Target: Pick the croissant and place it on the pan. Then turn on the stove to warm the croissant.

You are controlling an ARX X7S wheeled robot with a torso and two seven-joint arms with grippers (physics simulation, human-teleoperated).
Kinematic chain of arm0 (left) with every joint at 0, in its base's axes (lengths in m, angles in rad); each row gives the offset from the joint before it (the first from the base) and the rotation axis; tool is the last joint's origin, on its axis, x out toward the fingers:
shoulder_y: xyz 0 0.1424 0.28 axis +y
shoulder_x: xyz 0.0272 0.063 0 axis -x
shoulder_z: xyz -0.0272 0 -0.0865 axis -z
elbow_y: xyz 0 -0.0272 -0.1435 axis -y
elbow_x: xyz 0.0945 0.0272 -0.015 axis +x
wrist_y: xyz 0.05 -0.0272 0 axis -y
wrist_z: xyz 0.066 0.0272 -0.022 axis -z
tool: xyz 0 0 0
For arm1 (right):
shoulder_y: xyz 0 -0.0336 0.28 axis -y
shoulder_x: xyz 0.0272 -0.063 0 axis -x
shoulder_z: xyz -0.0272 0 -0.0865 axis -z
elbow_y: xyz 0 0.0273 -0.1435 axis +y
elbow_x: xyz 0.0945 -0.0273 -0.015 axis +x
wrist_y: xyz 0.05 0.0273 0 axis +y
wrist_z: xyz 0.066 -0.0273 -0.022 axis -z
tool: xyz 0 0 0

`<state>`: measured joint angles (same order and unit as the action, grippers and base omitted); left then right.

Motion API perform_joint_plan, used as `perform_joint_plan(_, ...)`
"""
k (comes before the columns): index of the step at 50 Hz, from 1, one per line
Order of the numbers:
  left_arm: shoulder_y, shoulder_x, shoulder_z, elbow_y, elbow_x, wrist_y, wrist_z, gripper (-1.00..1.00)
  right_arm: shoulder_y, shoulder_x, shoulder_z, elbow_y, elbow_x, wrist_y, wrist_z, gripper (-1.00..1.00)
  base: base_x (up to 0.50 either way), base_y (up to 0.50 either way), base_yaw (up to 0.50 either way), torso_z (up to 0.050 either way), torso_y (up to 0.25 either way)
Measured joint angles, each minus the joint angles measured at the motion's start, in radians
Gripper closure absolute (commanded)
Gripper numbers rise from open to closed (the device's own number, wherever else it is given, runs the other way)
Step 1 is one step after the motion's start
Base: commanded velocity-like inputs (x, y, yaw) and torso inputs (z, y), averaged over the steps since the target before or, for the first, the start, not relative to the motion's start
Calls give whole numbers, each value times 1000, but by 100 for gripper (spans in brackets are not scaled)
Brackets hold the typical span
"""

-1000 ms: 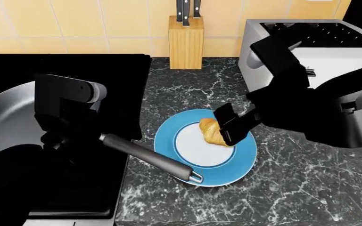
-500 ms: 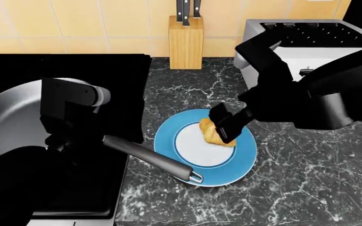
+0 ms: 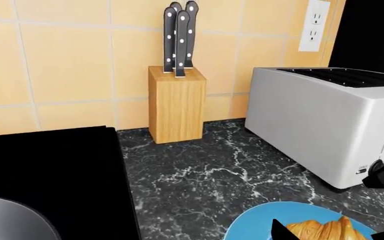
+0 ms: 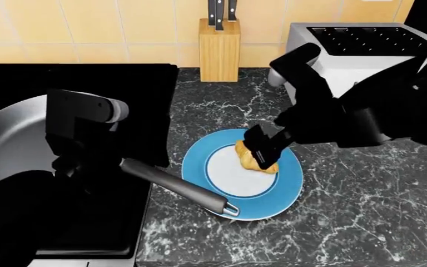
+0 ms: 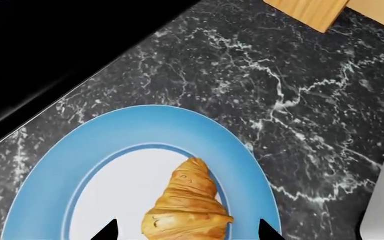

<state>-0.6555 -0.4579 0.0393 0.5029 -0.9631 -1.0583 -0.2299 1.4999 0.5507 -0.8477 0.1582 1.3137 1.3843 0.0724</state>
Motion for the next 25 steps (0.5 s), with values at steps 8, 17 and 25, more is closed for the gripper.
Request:
perform_joint_plan(8,-2,-2,-1,0,-6,4,0,-100,-4,-7,-33,34,-35,-29,-50,-100,0,0,0,0,0)
perform_joint_plan(17,-3,-3,0,-5,-9,10,1,-100,-4,-20,-76,73,-78,-58,-106,-100,0,0,0,0,0)
perform_joint_plan(25,-1,-3,1,-8,-15,14,3,-100,-1,-34,-114,103,-111,-79,-157,-100,0,0,0,0,0)
